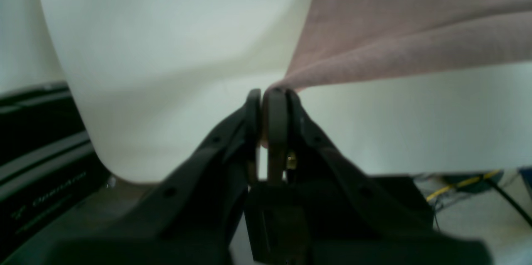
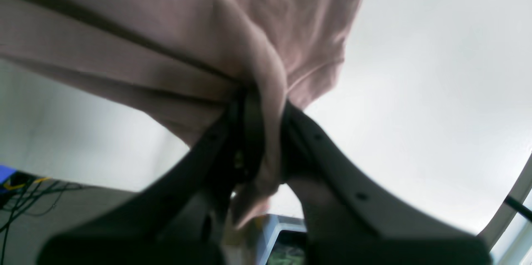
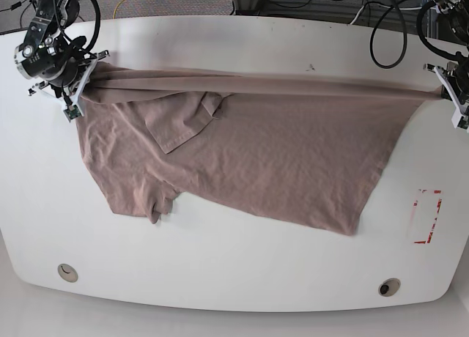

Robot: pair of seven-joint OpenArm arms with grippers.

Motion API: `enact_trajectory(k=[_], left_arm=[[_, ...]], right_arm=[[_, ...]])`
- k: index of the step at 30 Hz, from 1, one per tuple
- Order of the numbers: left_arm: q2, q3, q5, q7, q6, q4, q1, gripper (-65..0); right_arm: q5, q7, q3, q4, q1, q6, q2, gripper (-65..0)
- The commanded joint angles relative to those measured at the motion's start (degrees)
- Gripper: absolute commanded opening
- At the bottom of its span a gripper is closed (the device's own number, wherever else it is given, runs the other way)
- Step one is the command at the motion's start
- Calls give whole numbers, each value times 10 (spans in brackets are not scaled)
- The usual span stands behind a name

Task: Fold the T-shirt properly
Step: 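Move the left gripper along the shirt edge toward the right gripper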

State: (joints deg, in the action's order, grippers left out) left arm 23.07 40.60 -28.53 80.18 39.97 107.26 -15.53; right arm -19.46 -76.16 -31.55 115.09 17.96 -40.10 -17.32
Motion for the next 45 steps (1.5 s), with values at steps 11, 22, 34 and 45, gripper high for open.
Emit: enact_trajectory(k=[11, 22, 34, 45], left_arm=[[28, -57, 11, -22, 0, 6, 13, -650], [32, -121, 61, -22, 0, 5, 79, -650], [32, -193, 109, -22, 0, -22, 159, -649], [32, -218, 108, -22, 0, -80, 194, -647]], right_arm=[[12, 3, -7, 10, 53, 1, 29, -621], [12, 4, -8, 10, 71, 1, 47, -621], [12, 4, -37, 9, 78, 1, 47, -621], [12, 4, -37, 8, 82, 1, 49, -621]])
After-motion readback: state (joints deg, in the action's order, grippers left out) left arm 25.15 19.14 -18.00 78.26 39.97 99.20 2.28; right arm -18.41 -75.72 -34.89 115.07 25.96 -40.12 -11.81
